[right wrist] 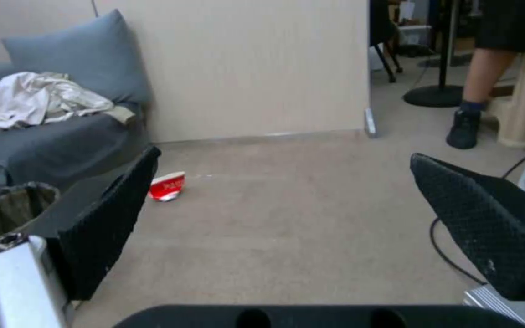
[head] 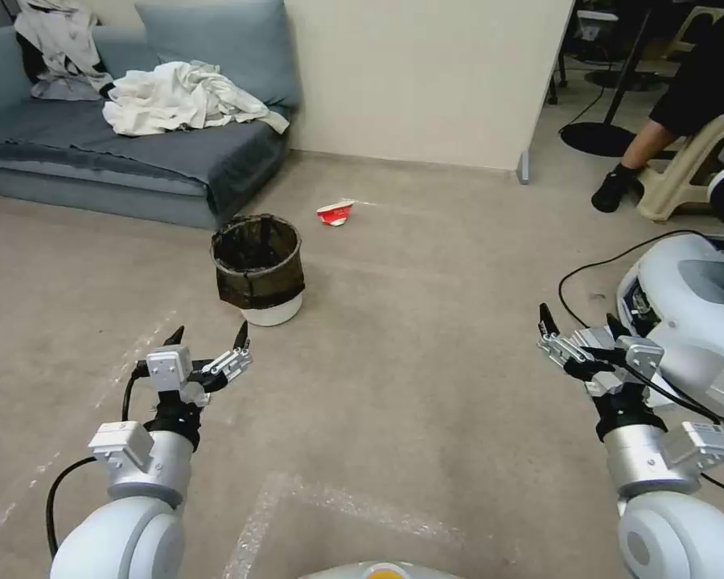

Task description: Pick up the trash can from the floor.

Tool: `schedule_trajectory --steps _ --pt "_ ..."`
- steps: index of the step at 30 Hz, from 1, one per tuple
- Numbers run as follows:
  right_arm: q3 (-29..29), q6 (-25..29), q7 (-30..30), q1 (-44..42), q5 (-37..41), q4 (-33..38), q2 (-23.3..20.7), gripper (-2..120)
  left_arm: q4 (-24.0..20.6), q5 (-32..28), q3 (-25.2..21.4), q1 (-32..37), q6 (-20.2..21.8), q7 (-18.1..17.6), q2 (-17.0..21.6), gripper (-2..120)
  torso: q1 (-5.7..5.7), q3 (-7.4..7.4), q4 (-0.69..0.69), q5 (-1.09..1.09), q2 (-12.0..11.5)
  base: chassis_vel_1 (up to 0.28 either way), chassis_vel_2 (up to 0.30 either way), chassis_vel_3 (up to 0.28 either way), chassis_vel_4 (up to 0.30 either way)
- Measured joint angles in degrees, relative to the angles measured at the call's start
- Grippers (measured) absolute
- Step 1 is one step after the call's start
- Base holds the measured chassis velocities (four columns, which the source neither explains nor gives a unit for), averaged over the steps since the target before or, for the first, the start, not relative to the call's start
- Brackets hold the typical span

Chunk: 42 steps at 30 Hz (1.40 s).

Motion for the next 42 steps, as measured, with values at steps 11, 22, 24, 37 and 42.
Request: schedule_trajectory --steps 11,22,24,37,42 --pt "0.0 0.7 -0.5 0.2 0.0 -0.3 -0.1 100 0.0 0.2 0.0 0.1 -0.1 0.0 -0.1 100 0.0 0.0 0.0 0.0 0.0 0.0 0.0 0.0 0.0" --pt "0.0 1.3 -0.9 0.2 0.0 -0.4 -0.1 100 0.1 0.3 -0.1 0.1 -0.1 -0.1 0.0 100 0.0 0.0 0.0 0.0 0.0 0.0 0.0 0.0 0.0" --pt "0.0 1.5 -0.9 0.2 0.0 -0.4 -0.1 100 0.1 0.4 -0.1 0.1 -0.2 -0.1 0.0 100 0.0 0.0 0.0 0.0 0.0 0.0 0.0 0.0 0.0" --pt "0.1 3.6 -2.5 0.4 0.2 -1.2 -0.6 100 0.3 1.5 -0.3 0.1 -1.0 -1.1 0.0 100 0.0 0.0 0.0 0.0 0.0 0.0 0.0 0.0 0.0" --pt "0.0 4.4 -3.1 0.3 0.2 -1.4 -0.4 100 0.3 1.9 -0.3 0.1 -1.0 -1.3 0.1 100 0.0 0.0 -0.01 0.0 0.0 0.0 0.0 0.0 0.0"
